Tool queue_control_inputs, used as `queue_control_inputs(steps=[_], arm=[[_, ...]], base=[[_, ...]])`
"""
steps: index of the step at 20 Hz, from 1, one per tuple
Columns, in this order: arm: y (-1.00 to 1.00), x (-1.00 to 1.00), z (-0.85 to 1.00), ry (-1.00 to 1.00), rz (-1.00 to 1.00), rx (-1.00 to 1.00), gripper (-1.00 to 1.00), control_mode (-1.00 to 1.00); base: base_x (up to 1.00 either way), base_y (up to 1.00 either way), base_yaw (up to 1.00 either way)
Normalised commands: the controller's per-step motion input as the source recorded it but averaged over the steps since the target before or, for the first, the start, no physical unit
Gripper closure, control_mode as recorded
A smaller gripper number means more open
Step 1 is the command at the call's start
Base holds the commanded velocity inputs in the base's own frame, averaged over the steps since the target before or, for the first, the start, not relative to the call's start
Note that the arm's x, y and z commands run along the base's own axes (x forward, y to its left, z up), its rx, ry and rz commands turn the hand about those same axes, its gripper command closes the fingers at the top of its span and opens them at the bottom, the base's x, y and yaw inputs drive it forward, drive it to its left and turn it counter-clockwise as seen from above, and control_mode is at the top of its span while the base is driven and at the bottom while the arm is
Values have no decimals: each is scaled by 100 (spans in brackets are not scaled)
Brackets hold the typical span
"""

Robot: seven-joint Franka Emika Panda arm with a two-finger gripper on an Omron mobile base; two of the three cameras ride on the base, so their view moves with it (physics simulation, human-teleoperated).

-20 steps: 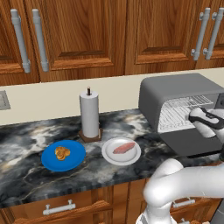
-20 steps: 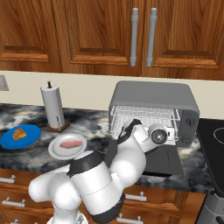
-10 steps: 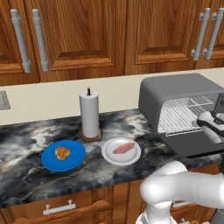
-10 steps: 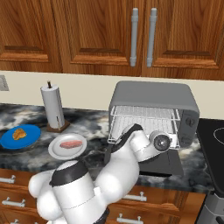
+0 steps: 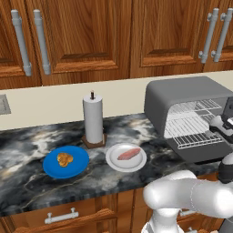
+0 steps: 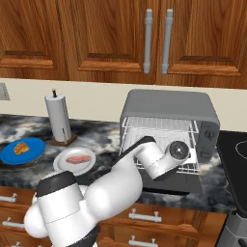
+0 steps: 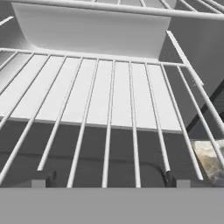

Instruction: Open the toaster oven door. Place the bread on the top rack in the toaster oven and place the steak on the bottom rack.

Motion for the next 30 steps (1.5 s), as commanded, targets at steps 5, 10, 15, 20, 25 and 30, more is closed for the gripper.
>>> queue_control_inputs(steps=[5,10,15,20,25,30], arm=[[0,-65,-56,19,7,-10,-100,-100],[1,-68,-58,12,4,-10,-100,-100],[20,-23,23,-10,-2,2,-100,-100],[60,0,40,-4,-2,1,-100,-100],[61,-6,38,18,-16,-1,-100,-100],[61,-12,30,30,-25,0,-100,-100]], base=[[0,0,0],[0,0,0],[0,0,0],[0,0,0],[0,0,0],[0,0,0]])
